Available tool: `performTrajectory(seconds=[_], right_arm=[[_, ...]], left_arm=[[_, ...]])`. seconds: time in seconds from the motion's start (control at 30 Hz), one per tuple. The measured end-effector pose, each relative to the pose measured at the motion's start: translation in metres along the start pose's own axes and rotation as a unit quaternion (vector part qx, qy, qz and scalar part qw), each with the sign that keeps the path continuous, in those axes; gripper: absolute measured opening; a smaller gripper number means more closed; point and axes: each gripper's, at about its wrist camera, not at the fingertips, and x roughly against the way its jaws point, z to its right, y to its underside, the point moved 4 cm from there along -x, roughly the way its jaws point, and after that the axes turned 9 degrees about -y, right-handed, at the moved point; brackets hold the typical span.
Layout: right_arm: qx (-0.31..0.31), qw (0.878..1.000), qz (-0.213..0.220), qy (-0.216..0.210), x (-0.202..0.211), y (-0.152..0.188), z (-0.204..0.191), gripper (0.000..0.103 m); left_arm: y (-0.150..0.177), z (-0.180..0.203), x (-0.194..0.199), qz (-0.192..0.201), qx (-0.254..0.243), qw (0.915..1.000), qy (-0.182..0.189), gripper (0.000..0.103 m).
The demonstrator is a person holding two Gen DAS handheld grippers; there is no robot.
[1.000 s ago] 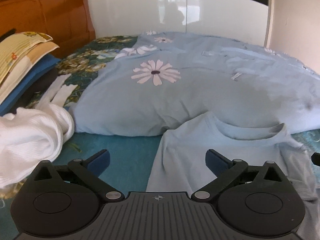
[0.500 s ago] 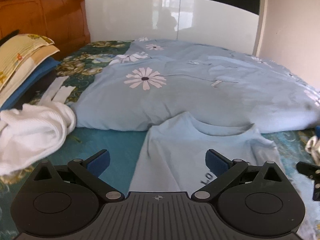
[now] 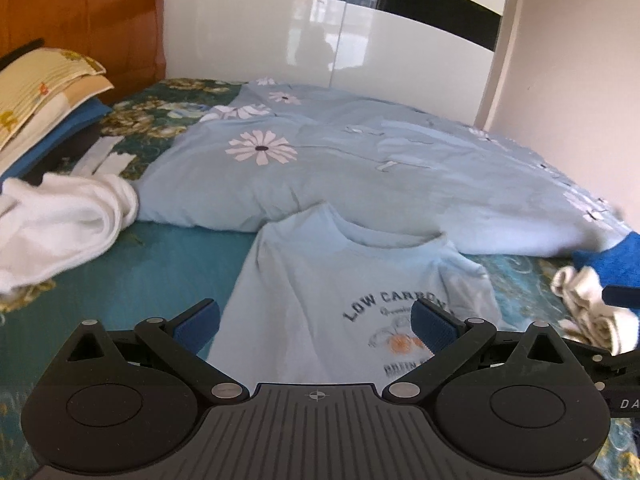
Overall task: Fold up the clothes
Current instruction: 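Move both grippers back over the laid-out shirt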
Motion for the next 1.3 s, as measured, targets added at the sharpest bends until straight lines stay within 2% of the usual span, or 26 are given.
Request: performTrajectory(seconds=[0.23, 0.53, 0.9, 1.1, 1.3], right_arm=[[-0.019, 1.0, 0.015, -0.013, 0.031, 0.026, 0.0, 0.093], [-0.027, 0.999, 0.024, -0.032, 0.06, 0.075, -0.007, 0.093], [-0.024, 0.997, 0.0, -0.075, 0.072, 0.134, -0.029, 0.093], [-0.045, 0.995, -0.005, -0.09, 0.074, 0.155, -0.034, 0.093], [-0.052, 0.994, -0.007, -0.098, 0.074, 0.168, -0.04, 0.09]], left_arm=[[0.027, -0.003, 0.03, 0.01, 0.007, 0.9999, 0.008, 0.103], [0.078, 0.01, 0.061, 0.02, 0.007, 0.9995, 0.024, 0.103], [0.138, 0.049, 0.066, -0.01, -0.028, 0.9986, 0.045, 0.103], [0.155, 0.055, 0.07, -0.014, -0.045, 0.9983, 0.034, 0.103], [0.159, 0.055, 0.071, -0.014, -0.052, 0.9982, 0.026, 0.103]])
